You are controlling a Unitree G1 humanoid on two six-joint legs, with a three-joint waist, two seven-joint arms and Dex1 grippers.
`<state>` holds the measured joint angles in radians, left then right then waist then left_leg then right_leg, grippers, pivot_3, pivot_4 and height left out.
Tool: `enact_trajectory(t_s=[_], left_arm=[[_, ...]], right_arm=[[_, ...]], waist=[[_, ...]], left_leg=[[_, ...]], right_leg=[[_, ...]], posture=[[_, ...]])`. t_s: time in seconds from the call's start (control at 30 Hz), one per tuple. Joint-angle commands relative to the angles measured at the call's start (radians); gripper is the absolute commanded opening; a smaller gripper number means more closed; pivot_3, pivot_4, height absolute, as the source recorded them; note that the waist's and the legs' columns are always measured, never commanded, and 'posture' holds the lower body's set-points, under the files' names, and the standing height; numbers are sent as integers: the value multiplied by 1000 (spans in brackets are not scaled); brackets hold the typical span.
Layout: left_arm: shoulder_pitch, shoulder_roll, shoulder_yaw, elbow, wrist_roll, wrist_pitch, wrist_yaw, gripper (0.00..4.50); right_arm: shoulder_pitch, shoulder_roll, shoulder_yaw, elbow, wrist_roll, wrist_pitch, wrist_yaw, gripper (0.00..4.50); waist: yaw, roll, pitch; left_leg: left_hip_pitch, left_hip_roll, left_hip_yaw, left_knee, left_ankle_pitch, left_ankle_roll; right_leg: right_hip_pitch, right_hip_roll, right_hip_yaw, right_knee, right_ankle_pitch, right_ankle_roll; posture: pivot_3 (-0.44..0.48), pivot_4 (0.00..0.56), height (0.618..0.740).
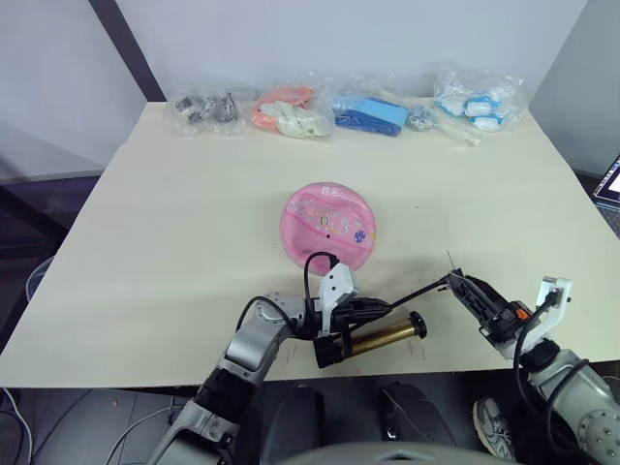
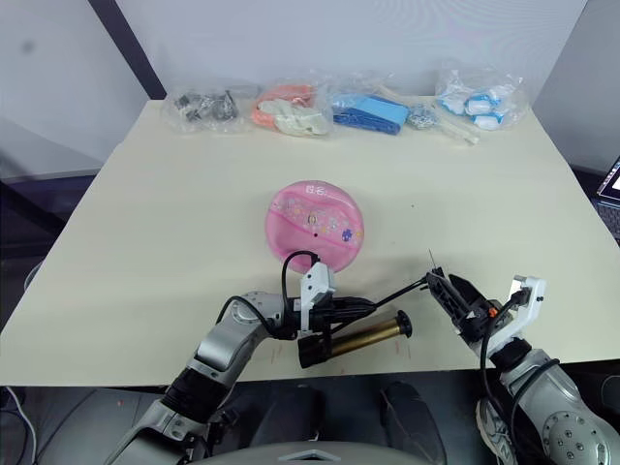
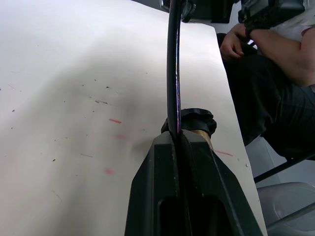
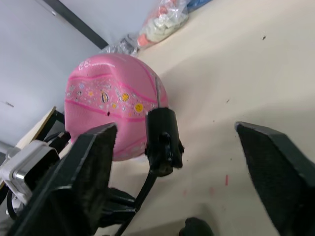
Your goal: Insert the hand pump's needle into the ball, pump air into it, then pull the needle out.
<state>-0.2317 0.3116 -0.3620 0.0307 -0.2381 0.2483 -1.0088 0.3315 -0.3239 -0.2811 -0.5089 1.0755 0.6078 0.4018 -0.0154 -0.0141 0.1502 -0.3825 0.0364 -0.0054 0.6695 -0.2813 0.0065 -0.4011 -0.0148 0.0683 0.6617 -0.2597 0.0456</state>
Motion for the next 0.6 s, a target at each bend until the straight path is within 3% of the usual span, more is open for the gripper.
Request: enact_trajectory(t_s=[0.03,0.2,0.3,0.37,0.43,0.5,0.6], left_arm=[[-4,-3,4,-19,-10,-19,-10,0],[-4,-1,4,-18,-10,-21,-14,0],[-5,-1,4,-16,-7,-26,-17,0],[-4,0,5,-14,-7,-26,-19,0],[-3,2,6,-12,-7,-31,-23,0],[-1,4,6,-11,-6,-34,-25,0],[-1,6,6,-9,-6,-37,-27,0]], right_arm=[[4,-9,-8,-28,19,4,-3,3994],[2,-11,-9,-26,23,4,-5,3994],[1,-10,-9,-22,22,3,-7,3193],[0,-10,-7,-21,19,2,-7,2297],[0,-9,-5,-19,17,1,-6,1116],[2,-9,-5,-18,17,1,-4,350],[3,-11,-4,-14,14,1,0,351]], waist=[[0,0,0],[0,0,0],[0,0,0],[0,0,0],[0,0,0],[0,0,0],[0,0,0]], left_leg=[[0,0,0,0,0,0],[0,0,0,0,0,0],[0,0,0,0,0,0],[0,0,0,0,0,0],[0,0,0,0,0,0],[0,0,0,0,0,0],[0,0,0,0,0,0]], right_leg=[[0,0,0,0,0,0],[0,0,0,0,0,0],[0,0,0,0,0,0],[0,0,0,0,0,0],[0,0,0,0,0,0],[0,0,0,0,0,0],[0,0,0,0,0,0]], posture=[[0,150,740],[0,150,740],[0,150,740],[0,150,740],[0,150,740],[0,150,740],[0,150,740]])
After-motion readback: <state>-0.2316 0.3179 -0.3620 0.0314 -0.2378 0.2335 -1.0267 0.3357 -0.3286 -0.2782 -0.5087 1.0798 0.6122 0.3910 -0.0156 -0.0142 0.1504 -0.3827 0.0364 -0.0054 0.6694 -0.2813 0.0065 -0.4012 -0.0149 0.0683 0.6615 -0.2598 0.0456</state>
